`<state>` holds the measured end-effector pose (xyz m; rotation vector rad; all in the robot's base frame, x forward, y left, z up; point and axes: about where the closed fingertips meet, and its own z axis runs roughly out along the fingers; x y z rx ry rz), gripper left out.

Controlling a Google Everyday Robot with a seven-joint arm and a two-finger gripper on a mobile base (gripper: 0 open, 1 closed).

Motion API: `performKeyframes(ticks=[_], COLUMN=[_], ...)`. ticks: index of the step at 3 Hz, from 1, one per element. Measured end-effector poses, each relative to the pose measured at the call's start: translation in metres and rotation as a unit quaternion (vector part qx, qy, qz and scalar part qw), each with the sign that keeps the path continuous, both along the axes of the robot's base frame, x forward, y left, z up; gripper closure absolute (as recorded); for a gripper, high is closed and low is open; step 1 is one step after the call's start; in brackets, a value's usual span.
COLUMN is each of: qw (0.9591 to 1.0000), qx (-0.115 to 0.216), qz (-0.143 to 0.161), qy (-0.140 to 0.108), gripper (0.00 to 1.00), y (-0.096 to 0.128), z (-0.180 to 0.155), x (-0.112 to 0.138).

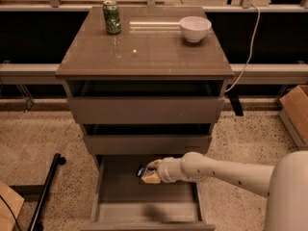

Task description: Place rxbar blueberry into bottom drawer

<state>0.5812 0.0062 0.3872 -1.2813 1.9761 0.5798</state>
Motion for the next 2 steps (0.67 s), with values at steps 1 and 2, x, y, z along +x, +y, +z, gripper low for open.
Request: performKeyframes(ticks=[1, 2], qw=[0.9999, 1.0], qx=[0.004, 0.005], qz=[-0.001, -0.003], qy=[0.01, 0.003], gripper=[1.0, 1.0], y=[0.003, 0.011], z=[-0.013, -0.025], x=[-0.006, -0.006])
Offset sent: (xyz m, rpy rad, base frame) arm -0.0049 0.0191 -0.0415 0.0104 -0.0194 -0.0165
